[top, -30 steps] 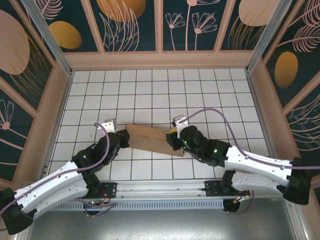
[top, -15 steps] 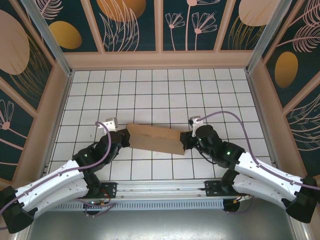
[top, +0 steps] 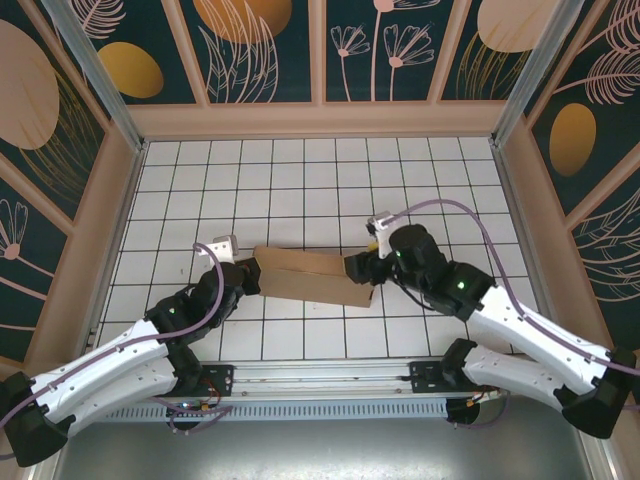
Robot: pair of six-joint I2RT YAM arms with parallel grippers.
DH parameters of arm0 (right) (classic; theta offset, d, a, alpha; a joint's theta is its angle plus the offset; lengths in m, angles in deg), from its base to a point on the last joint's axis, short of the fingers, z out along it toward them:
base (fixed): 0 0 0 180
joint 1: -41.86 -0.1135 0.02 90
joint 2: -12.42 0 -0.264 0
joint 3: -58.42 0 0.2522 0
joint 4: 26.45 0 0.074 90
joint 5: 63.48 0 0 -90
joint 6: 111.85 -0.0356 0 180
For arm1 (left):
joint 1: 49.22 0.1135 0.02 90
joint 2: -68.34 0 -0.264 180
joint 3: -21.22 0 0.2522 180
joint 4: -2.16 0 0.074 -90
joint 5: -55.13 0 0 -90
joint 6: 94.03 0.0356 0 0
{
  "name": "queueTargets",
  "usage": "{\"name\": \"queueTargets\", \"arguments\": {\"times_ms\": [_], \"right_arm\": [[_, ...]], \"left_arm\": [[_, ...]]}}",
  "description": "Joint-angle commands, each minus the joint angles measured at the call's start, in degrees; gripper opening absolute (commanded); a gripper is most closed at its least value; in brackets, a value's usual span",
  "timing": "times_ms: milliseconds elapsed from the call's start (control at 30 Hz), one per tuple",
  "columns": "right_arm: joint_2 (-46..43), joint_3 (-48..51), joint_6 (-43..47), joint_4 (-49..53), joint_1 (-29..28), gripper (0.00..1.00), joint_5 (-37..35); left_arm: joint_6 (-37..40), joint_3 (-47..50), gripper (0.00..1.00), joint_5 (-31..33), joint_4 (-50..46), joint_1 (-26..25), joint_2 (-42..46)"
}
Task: Fold the paper box
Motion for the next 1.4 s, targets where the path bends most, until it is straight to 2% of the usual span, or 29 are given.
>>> {"name": "queueTargets", "arguments": {"times_ms": [0, 100, 167, 267, 367, 533, 633, 700, 867, 933, 1033, 1067, 1100, 1133, 1200, 1233, 1367], "right_arm": [[6.25, -5.14, 19.87, 1.33, 0.36, 0.71, 6.67], [12.79, -8.28, 31.36, -0.83, 0.3, 0.74, 12.7], [16.75, -9.98, 35.93, -1.72, 0.78, 0.78, 16.78], [24.02, -14.61, 39.49, 0.52, 1.6, 0.82, 20.77], [29.8, -17.66, 42.07, 3.16, 2.1, 0.87, 20.95], [34.64, -18.96, 43.6, 5.19, 2.2, 0.85, 21.58], [35.53, -18.75, 43.52, 5.06, 1.74, 0.77, 21.92], [35.47, -18.87, 45.14, 4.96, 0.5, 0.68, 18.54], [33.35, -16.57, 51.8, 0.36, -4.94, 0.49, -0.43], [31.85, -14.16, 56.1, -3.64, -7.07, 0.39, -8.88], [29.69, -8.67, 61.52, -12.0, -9.23, 0.25, -17.1], [29.12, -6.41, 63.36, -15.01, -9.75, 0.25, -18.8], [28.56, -3.32, 65.57, -19.36, -10.4, 0.32, -21.09], [28.29, -0.67, 66.91, -22.44, -11.02, 0.44, -22.09], [28.37, 2.13, 66.24, -23.49, -11.62, 0.63, -20.33], [28.47, 3.06, 64.86, -23.67, -12.02, 0.68, -19.36], [27.22, 4.96, 58.79, -23.7, -13.15, 0.76, -14.06]], "left_arm": [[2.72, 1.03, 0.11, -2.25, -3.91, 0.05, -1.77], [2.84, 0.7, 0.1, -2.84, -3.59, 0.06, -2.41], [3.07, 0.5, 0.09, -3.17, -3.49, 0.1, -2.19], [3.52, 0.41, 0.08, -2.96, -3.78, 0.1, -1.49], [3.98, 0.26, 0.08, -2.86, -4.04, 0.11, -1.12], [4.2, 0.17, 0.07, -3.09, -3.89, 0.11, -0.81], [4.58, -0.41, 0.07, -2.67, -3.98, 0.07, -1.02], [4.6, -1.03, 0.09, -2.4, -4.13, 0.1, -1.03], [4.62, -4.31, 0.28, -0.13, -5.73, 0.08, 1.29], [4.8, -6.41, 0.35, 1.93, -7.33, 0.05, 2.98], [5.03, -9.19, 0.39, 5.61, -9.56, 0.12, 5.24], [5.08, -9.86, 0.39, 6.77, -10.02, 0.12, 5.9], [5.12, -10.45, 0.4, 8.03, -10.56, 0.06, 6.61], [5.28, -10.84, 0.4, 8.83, -10.71, 0.08, 7.19], [5.85, -11.04, 0.41, 9.63, -10.58, 0.11, 7.54], [6.09, -11.1, 0.41, 9.73, -10.44, 0.09, 7.23], [6.22, -10.86, 0.43, 7.68, -9.02, 0.13, 3.97]]}}
